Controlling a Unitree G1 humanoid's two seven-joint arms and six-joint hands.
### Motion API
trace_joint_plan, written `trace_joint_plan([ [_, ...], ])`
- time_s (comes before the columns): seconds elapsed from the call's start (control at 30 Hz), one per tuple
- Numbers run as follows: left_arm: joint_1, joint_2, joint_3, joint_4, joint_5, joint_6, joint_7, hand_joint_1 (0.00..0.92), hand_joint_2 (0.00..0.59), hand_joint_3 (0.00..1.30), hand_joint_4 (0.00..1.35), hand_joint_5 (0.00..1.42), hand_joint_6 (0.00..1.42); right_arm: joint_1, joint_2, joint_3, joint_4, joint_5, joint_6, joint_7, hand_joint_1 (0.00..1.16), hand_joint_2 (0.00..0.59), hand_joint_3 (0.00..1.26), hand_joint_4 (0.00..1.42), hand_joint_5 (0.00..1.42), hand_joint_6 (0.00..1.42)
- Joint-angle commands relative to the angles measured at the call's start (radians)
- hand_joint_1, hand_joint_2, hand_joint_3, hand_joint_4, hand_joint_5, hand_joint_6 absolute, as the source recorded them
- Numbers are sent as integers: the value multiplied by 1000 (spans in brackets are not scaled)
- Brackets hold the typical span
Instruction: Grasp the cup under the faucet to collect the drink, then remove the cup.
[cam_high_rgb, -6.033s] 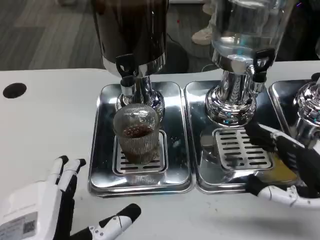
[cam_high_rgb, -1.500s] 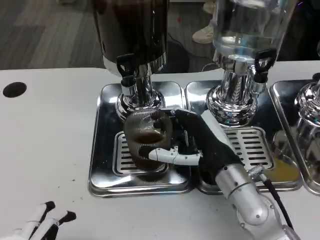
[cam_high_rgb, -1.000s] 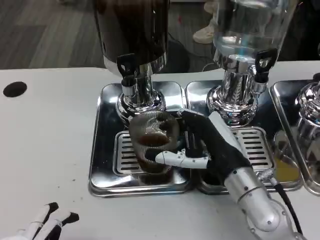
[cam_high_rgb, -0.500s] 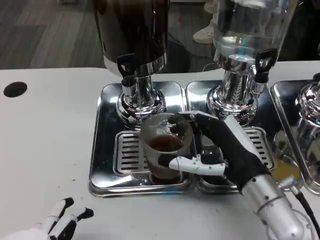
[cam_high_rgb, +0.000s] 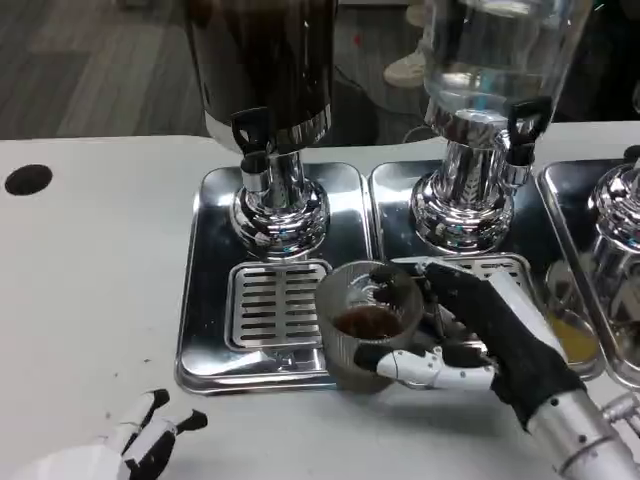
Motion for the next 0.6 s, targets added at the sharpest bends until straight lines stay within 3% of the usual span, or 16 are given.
trace_joint_plan([
  [0.03,-14,4,-26,7,33,19,-20,0,65,291,110,192,417,30,-14,-27,-52,48,-74,16,720,117,427,413,375,179],
  [0.13,-22,4,-42,7,46,27,-25,0,64,291,110,192,417,54,-27,-40,-58,62,-95,28,735,134,427,413,375,179],
  [0.23,-33,4,-59,7,61,37,-34,0,64,291,110,192,417,79,-39,-55,-67,81,-115,40,708,95,427,413,375,179],
  [0.6,-74,8,-110,10,101,72,-58,0,63,284,110,203,417,171,-84,-121,-108,140,-202,93,730,124,427,413,375,179],
])
